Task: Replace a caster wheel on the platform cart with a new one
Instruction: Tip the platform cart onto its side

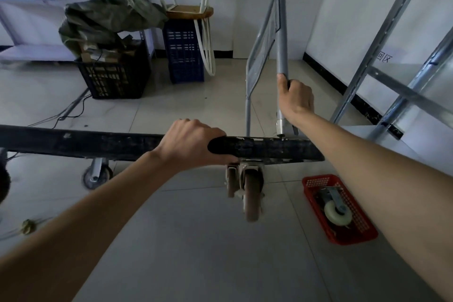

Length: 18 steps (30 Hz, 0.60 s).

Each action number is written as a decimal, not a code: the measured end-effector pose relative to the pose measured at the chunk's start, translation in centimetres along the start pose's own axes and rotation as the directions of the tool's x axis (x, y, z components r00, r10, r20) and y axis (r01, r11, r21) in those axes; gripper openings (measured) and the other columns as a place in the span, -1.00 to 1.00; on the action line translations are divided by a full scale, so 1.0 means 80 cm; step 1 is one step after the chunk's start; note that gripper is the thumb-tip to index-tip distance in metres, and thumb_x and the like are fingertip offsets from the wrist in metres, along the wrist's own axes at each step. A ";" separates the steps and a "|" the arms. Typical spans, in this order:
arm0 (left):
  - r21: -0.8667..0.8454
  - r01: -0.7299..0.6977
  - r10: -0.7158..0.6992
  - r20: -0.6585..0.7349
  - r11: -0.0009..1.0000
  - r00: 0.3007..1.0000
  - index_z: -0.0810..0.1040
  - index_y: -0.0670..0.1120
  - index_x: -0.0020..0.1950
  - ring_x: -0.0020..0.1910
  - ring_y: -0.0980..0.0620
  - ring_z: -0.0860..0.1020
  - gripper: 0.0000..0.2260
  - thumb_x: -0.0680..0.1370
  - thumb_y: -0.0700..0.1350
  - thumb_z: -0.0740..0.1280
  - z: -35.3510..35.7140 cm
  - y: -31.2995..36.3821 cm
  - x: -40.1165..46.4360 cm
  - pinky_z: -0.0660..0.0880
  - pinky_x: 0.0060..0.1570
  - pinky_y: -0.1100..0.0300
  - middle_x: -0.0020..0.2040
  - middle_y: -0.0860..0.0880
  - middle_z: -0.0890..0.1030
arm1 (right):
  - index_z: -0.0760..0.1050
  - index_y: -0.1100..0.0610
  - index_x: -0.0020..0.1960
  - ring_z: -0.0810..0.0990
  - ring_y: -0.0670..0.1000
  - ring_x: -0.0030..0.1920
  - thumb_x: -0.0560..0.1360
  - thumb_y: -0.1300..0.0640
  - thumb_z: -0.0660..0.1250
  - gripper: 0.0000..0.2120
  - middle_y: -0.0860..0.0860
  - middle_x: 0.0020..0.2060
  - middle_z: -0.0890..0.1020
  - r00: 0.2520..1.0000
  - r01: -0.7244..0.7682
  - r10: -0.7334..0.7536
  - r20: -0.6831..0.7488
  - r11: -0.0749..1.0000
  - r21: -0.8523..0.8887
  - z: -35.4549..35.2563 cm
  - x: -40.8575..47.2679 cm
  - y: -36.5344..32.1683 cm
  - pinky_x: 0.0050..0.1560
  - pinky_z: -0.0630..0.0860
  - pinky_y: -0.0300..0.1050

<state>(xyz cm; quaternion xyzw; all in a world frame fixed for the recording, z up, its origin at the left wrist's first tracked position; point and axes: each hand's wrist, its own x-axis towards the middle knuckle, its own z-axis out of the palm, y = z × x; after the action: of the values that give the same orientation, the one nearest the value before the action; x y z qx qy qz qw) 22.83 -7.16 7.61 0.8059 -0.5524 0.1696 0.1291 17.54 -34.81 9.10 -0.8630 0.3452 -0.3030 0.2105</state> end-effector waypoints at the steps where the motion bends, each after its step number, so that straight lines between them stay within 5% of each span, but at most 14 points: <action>1: -0.006 -0.004 0.004 -0.010 1.000 1.000 0.62 0.14 -0.03 -0.38 0.06 0.51 -0.39 0.38 0.56 0.04 -0.002 -0.005 0.003 0.49 -0.33 0.15 -0.36 0.12 0.57 | 0.47 0.11 -0.24 0.58 0.09 -0.32 0.65 -0.30 -0.03 -0.40 0.03 -0.34 0.57 1.000 -0.005 0.005 0.002 1.000 -0.003 -0.001 0.004 -0.002 -0.33 0.47 -0.03; 18: -0.028 0.028 -0.026 0.045 0.999 0.999 0.64 0.15 0.01 -0.32 0.09 0.53 -0.50 0.42 0.51 0.22 -0.015 -0.048 0.050 0.51 -0.23 0.17 -0.32 0.13 0.61 | 0.51 0.15 -0.25 0.61 0.11 -0.33 0.64 -0.32 -0.01 -0.36 0.09 -0.32 0.62 0.996 -0.073 0.077 0.042 0.994 -0.087 0.015 0.050 -0.021 -0.37 0.50 -0.03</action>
<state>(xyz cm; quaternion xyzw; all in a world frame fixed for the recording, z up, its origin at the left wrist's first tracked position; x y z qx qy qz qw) 27.60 -8.69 10.24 0.8149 -0.5465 0.1420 0.1306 21.49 -36.37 10.70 -0.8643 0.3852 -0.2602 0.1922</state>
